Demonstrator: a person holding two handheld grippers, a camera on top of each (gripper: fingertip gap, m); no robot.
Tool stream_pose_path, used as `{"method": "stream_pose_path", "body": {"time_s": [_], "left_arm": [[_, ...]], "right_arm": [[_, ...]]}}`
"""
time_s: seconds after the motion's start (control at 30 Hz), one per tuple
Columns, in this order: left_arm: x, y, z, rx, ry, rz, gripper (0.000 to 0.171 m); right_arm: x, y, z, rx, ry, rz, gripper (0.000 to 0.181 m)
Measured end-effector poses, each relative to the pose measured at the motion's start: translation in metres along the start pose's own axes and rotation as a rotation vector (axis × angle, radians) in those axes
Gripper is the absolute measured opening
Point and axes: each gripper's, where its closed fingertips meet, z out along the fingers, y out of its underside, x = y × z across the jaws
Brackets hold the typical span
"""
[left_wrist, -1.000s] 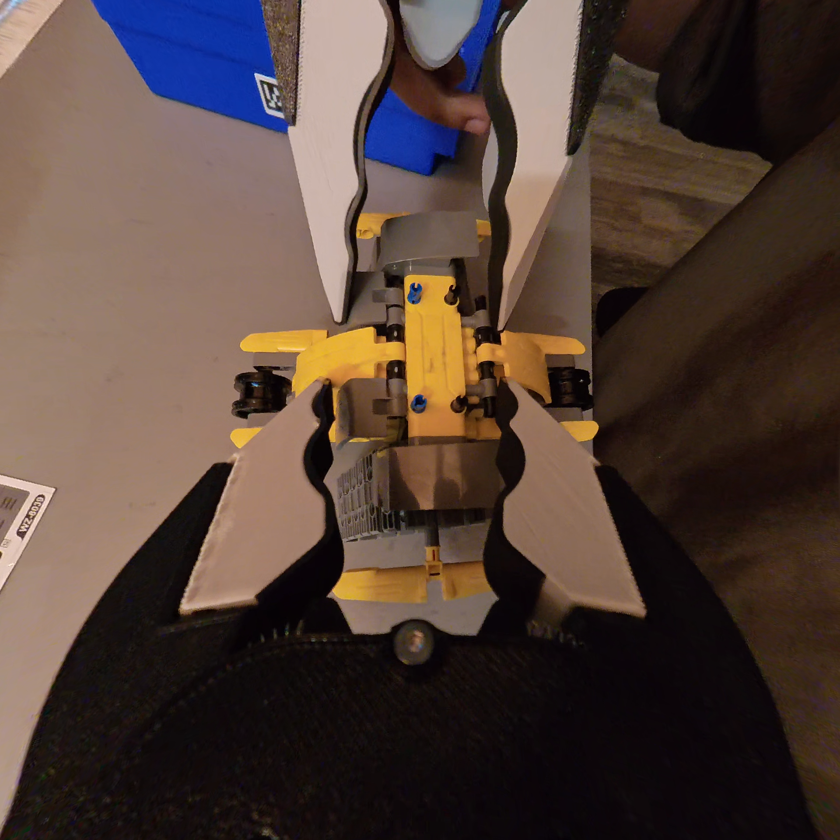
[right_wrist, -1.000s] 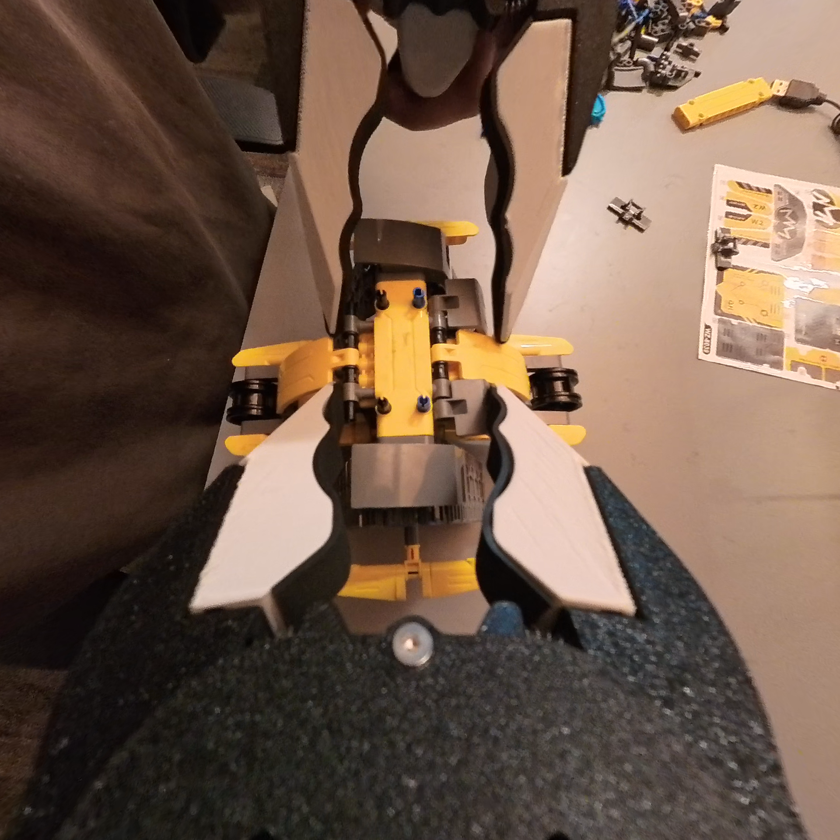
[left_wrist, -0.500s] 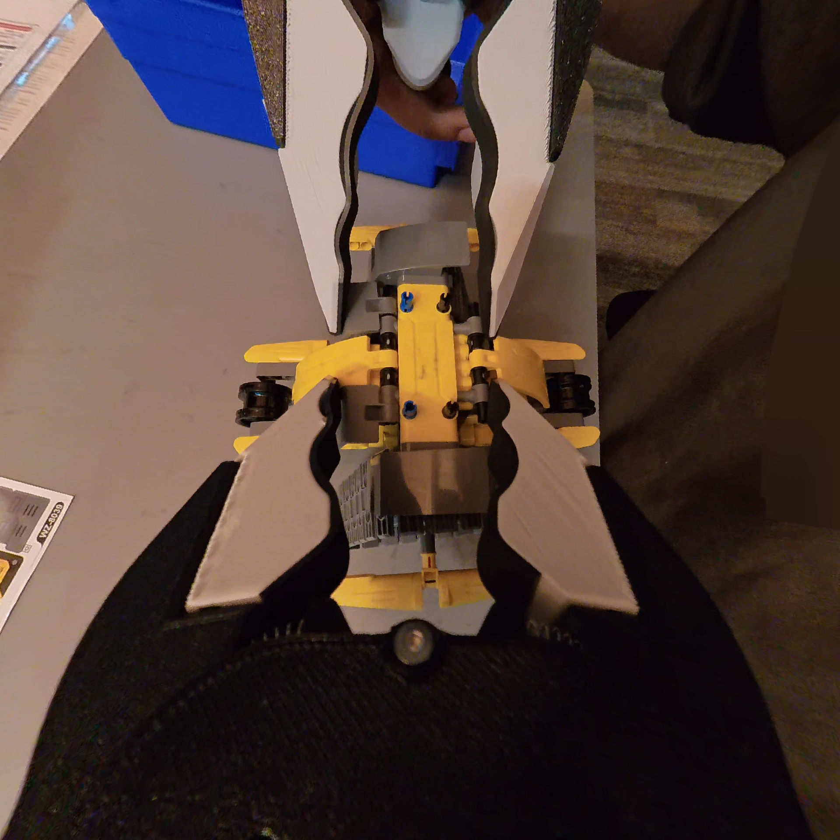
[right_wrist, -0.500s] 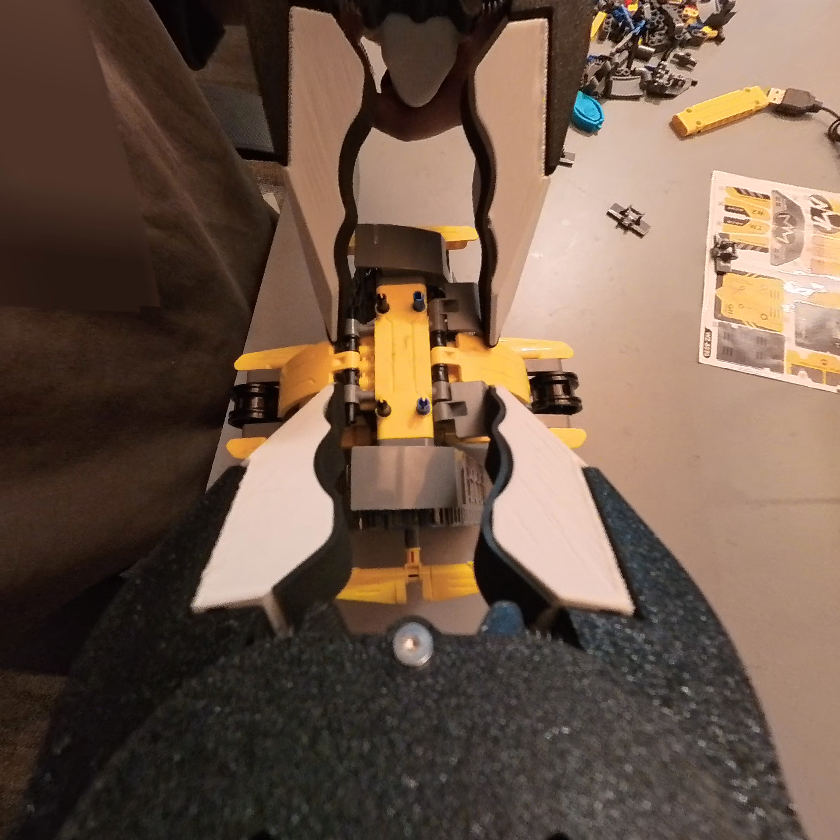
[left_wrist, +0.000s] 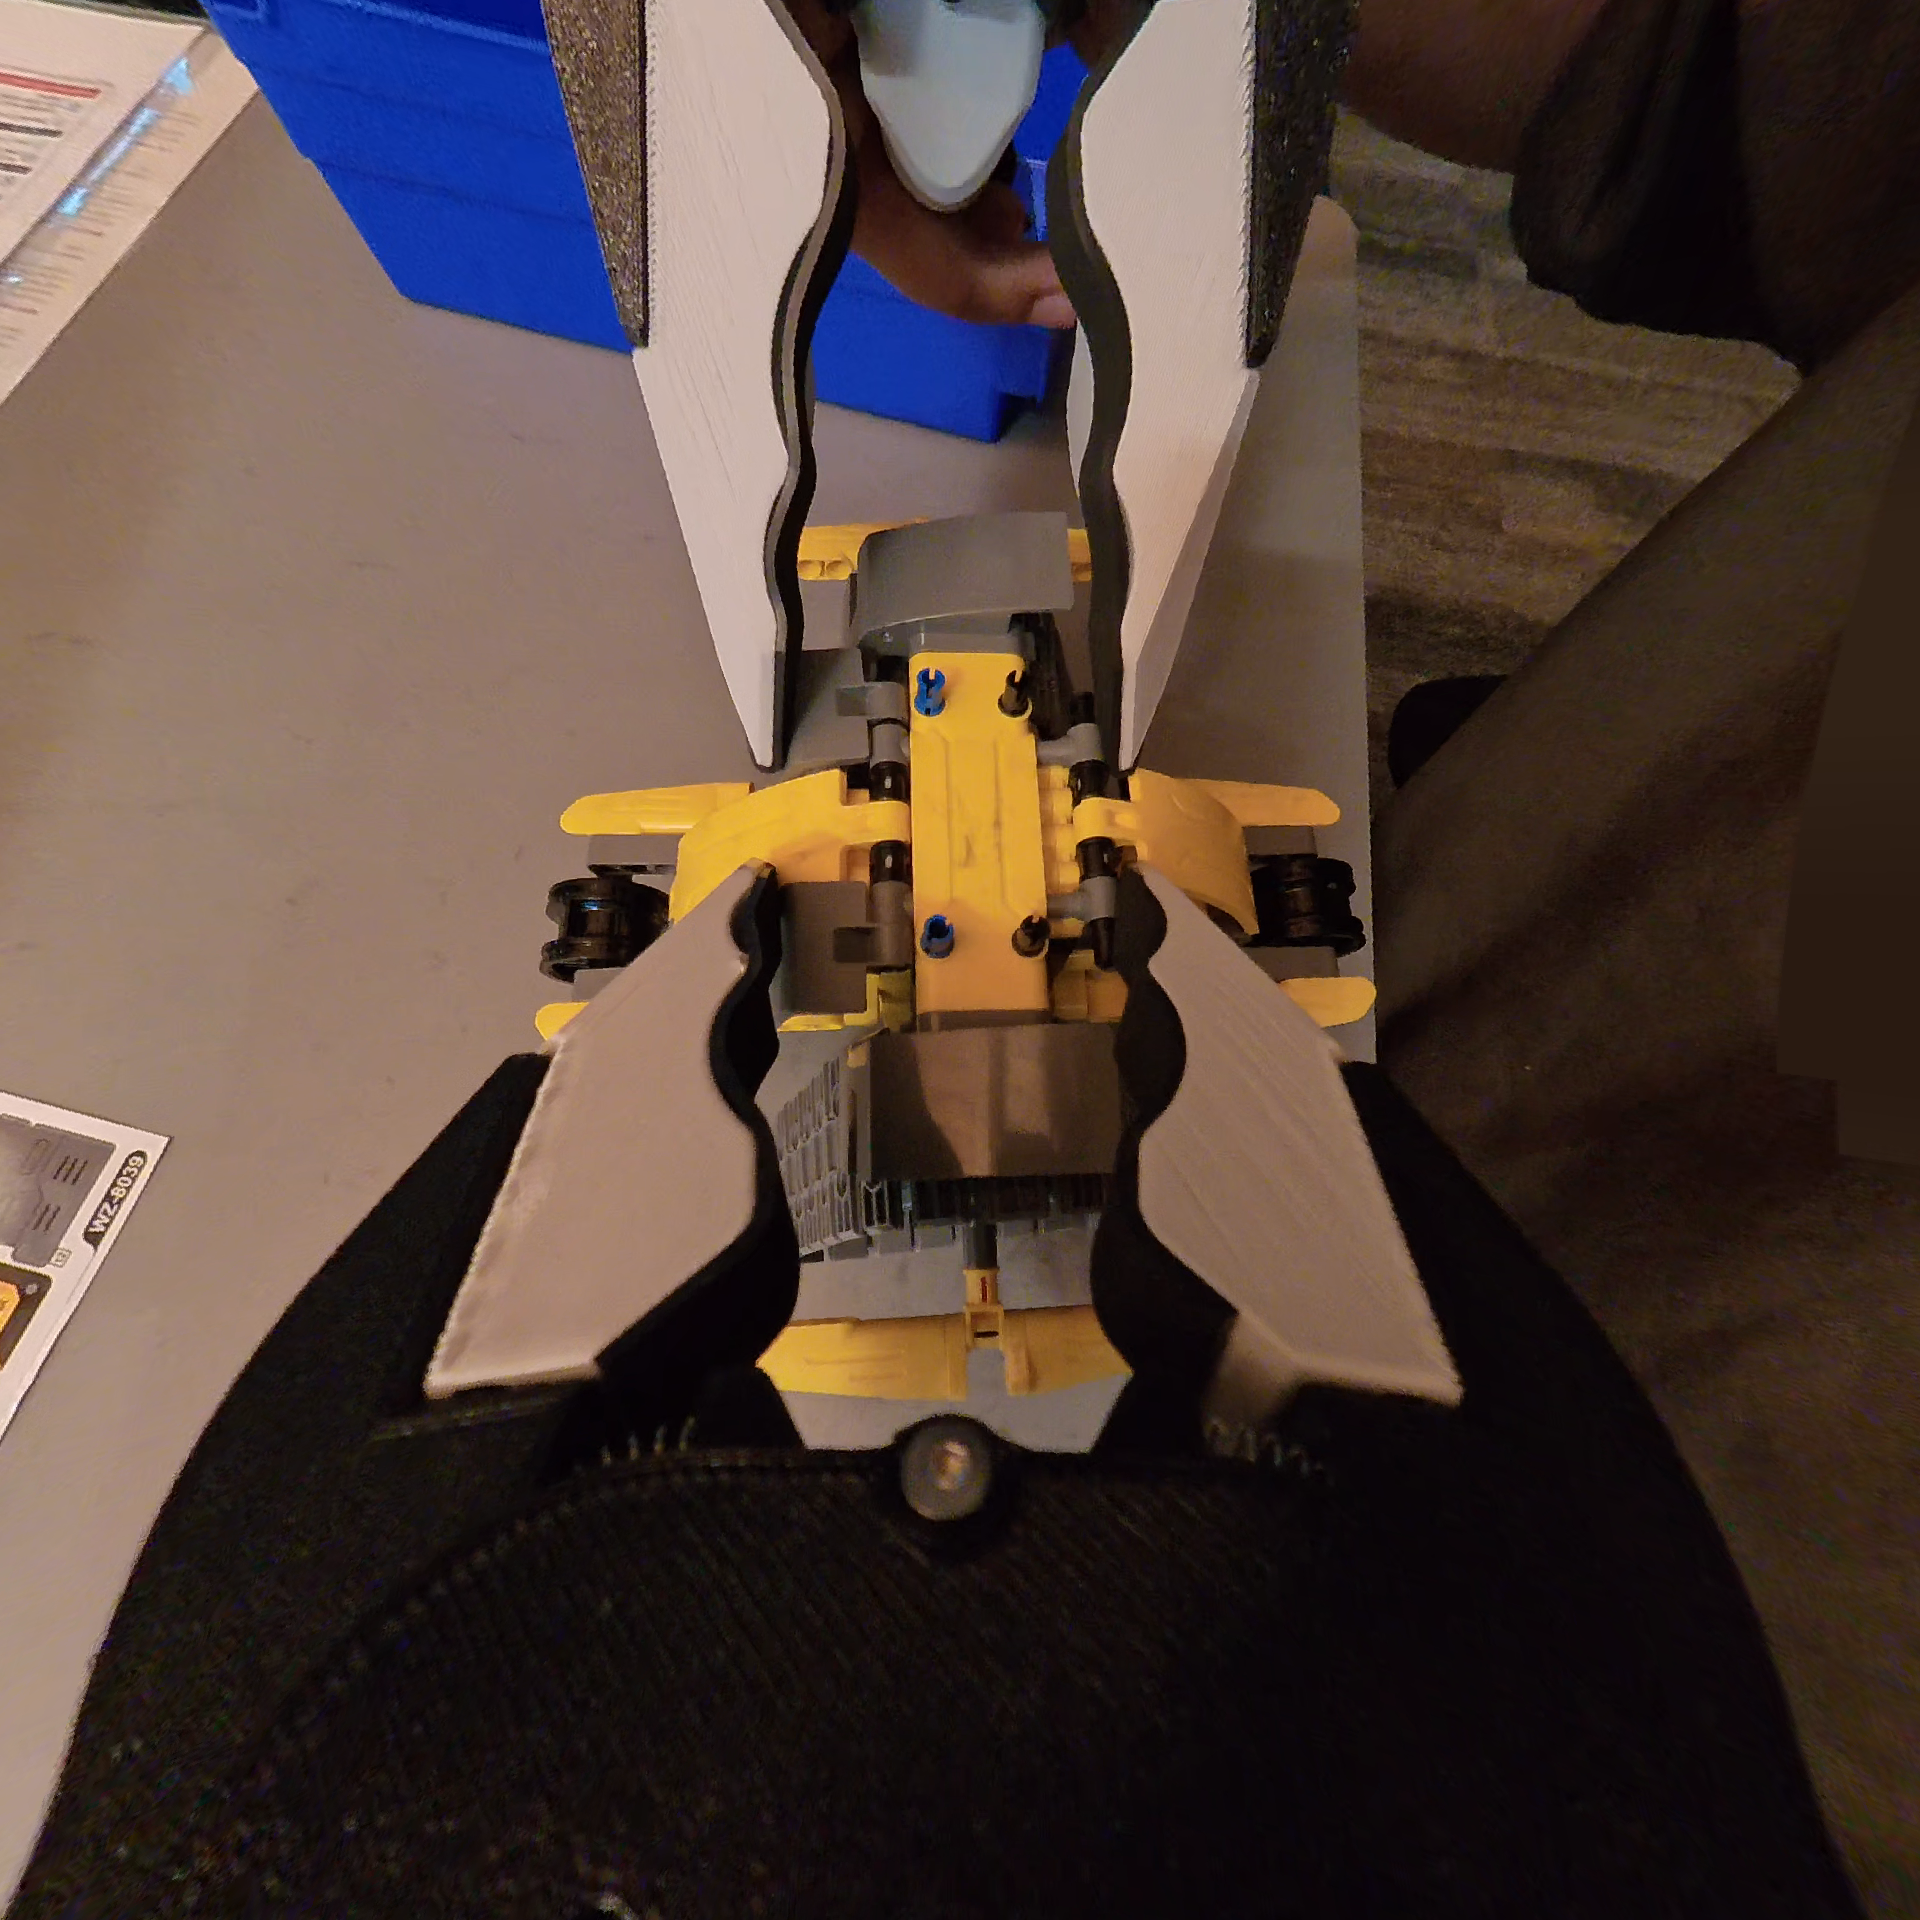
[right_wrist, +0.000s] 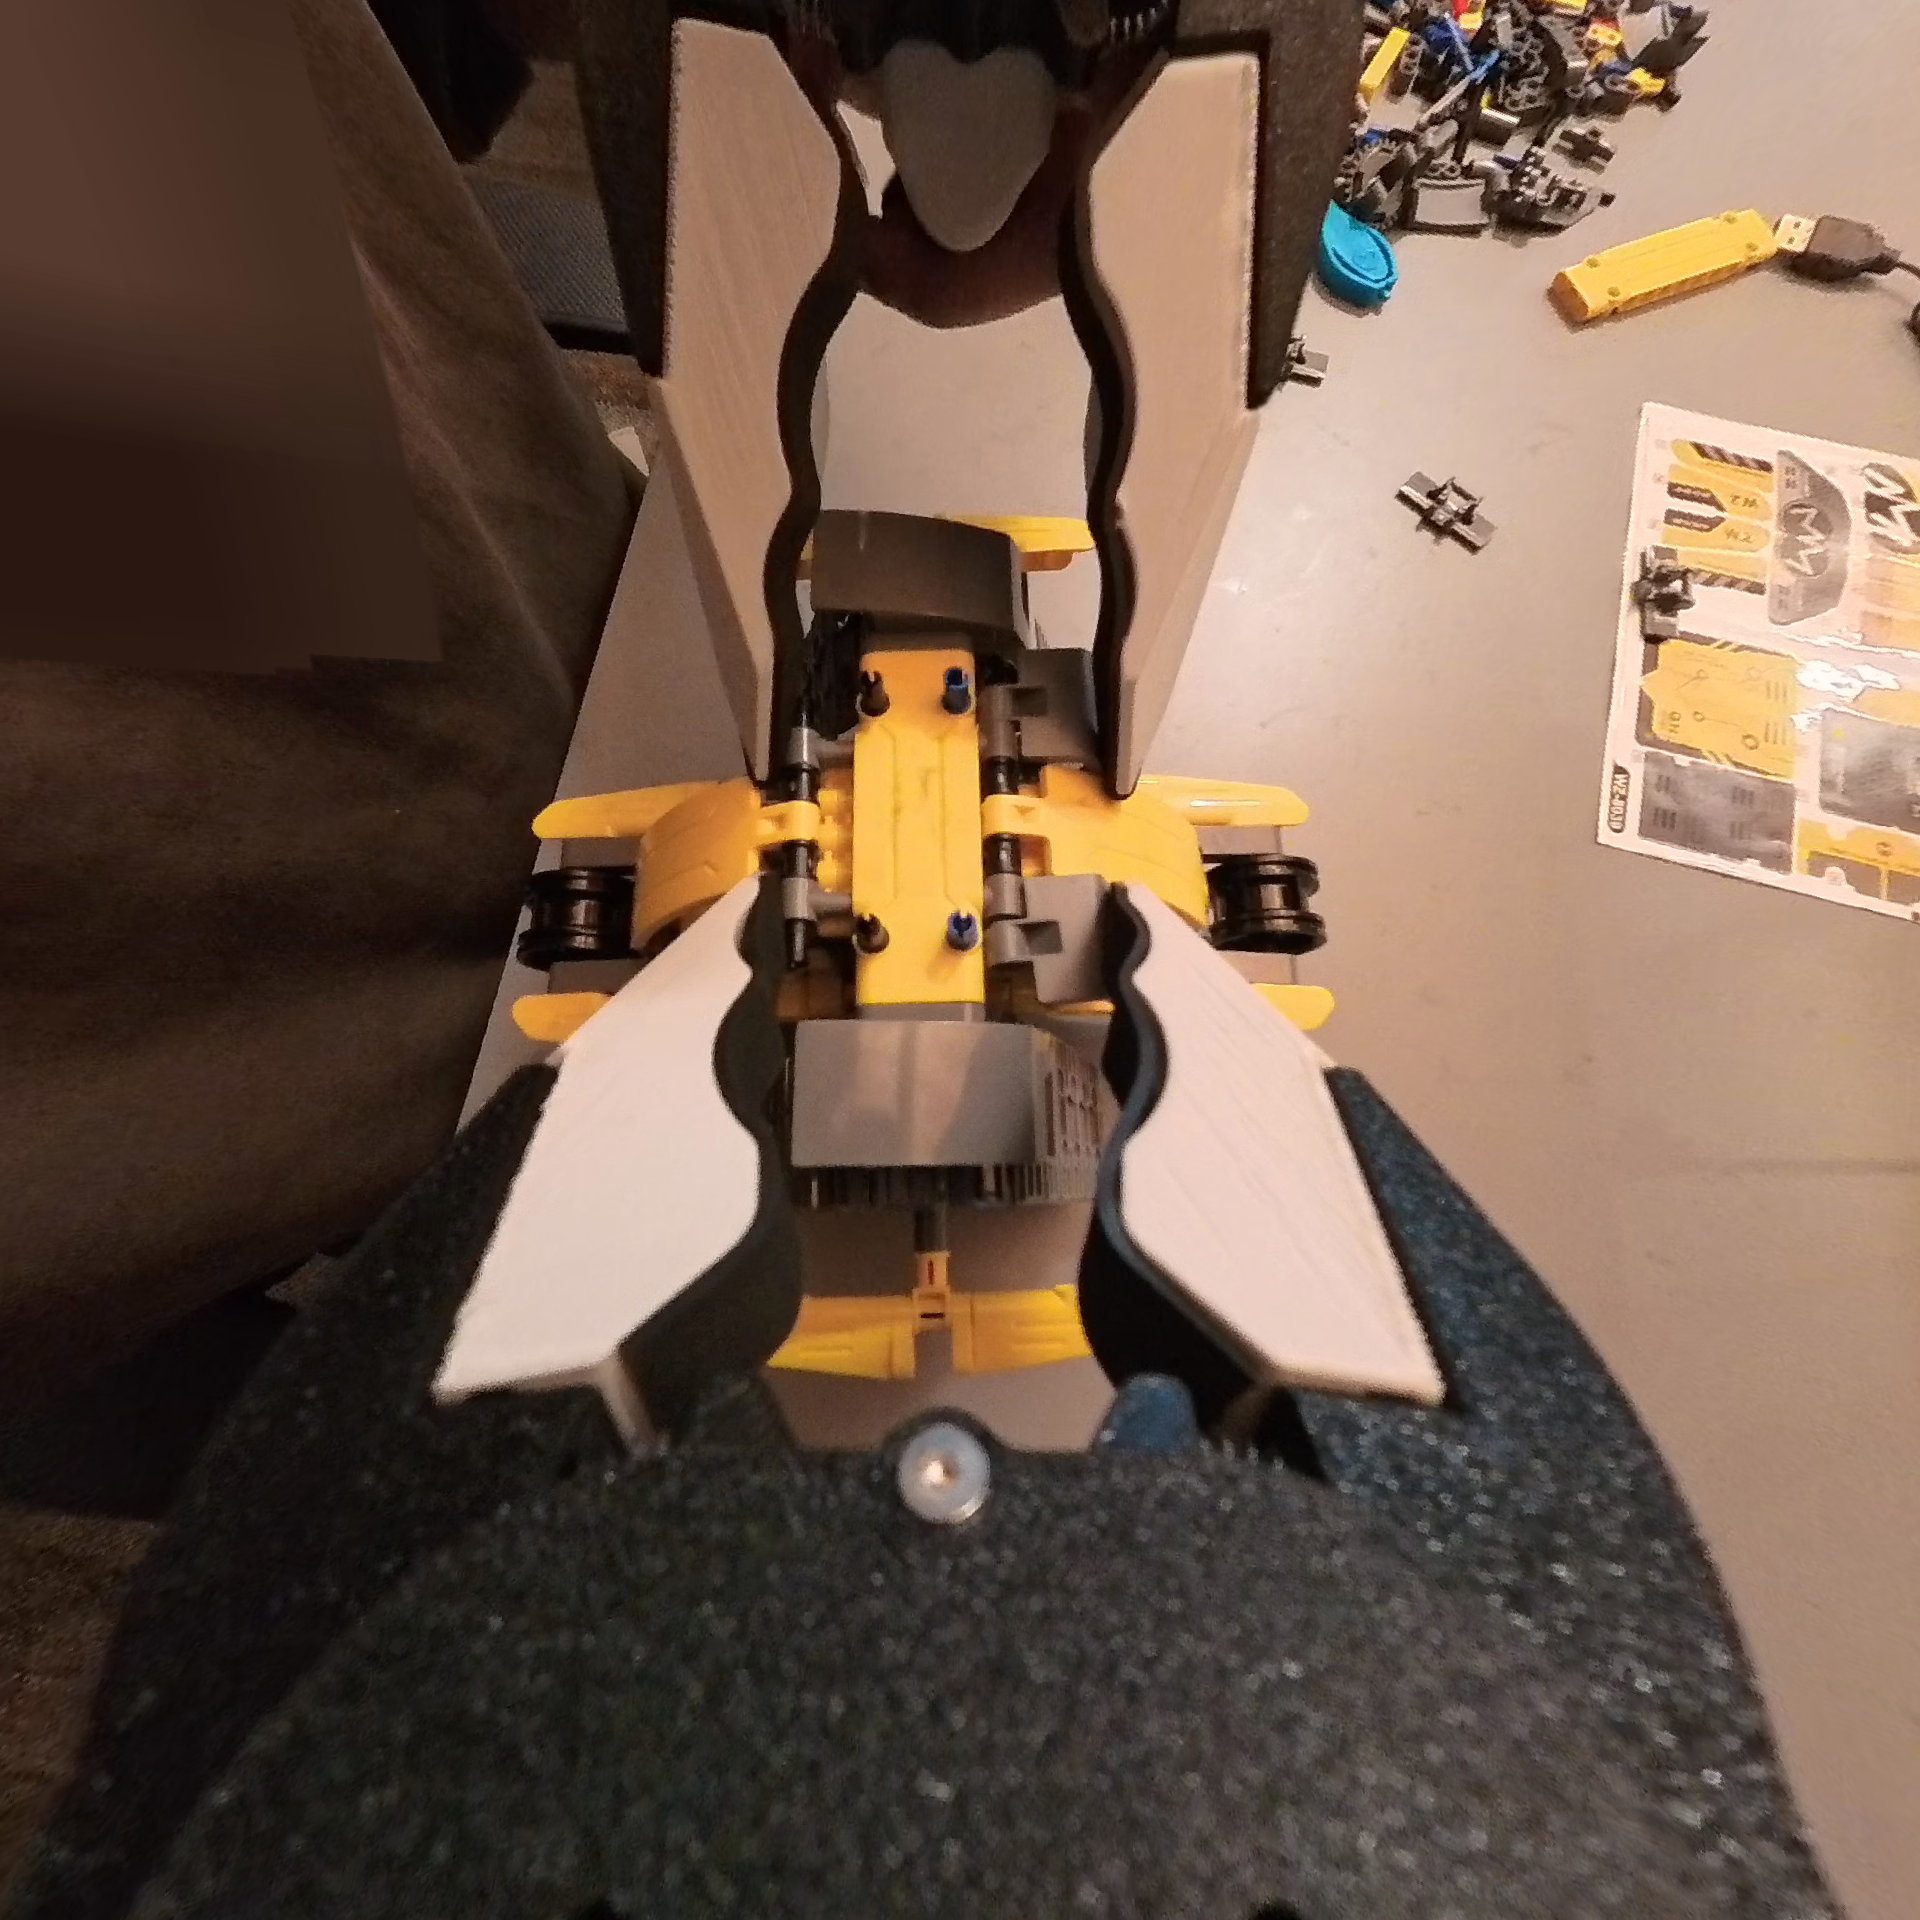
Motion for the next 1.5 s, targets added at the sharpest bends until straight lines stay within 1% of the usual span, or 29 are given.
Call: {"method": "stream_pose_path", "body": {"time_s": [0.1, 0.27, 0.4, 0.67, 0.97, 1.07, 1.13, 1.27, 1.33, 1.43, 1.5], "left_arm": [[0.000, 0.000, 0.000, 0.016, 0.004, -0.012, 0.064], [0.000, 0.001, 0.000, -0.002, -0.003, 0.003, 0.064], [0.000, 0.001, 0.000, 0.002, -0.001, -0.001, 0.065], [-0.001, 0.001, 0.000, 0.007, 0.001, 0.004, 0.064], [0.001, -0.001, 0.001, 0.003, -0.009, 0.014, 0.063], [0.000, 0.000, 0.001, 0.009, -0.011, 0.001, 0.063], [0.000, 0.000, 0.000, 0.012, -0.007, -0.013, 0.064], [-0.001, 0.002, -0.001, 0.020, -0.028, -0.023, 0.067], [-0.002, 0.002, -0.001, 0.023, -0.040, -0.019, 0.068], [-0.004, 0.002, -0.004, 0.017, -0.068, -0.003, 0.078], [-0.004, 0.001, -0.006, 0.026, -0.077, -0.003, 0.076]], "right_arm": [[-0.001, 0.000, 0.000, 0.022, -0.003, -0.004, 0.061], [-0.001, 0.000, 0.000, 0.044, 0.019, -0.003, 0.062], [-0.001, 0.000, 0.000, 0.094, 0.019, 0.008, 0.062], [-0.001, -0.001, -0.001, 0.116, 0.014, 0.006, 0.062], [-0.003, -0.001, -0.001, 0.086, 0.025, -0.015, 0.060], [-0.002, -0.001, -0.001, 0.073, 0.024, 0.007, 0.062], [-0.002, -0.001, -0.001, 0.063, 0.042, 0.019, 0.062], [-0.002, 0.000, -0.004, 0.099, 0.104, 0.035, 0.064], [-0.003, -0.001, -0.007, 0.110, 0.126, 0.044, 0.069], [-0.004, -0.004, -0.015, 0.133, 0.168, 0.048, 0.074], [-0.003, -0.008, -0.022, 0.160, 0.196, 0.057, 0.074]]}}
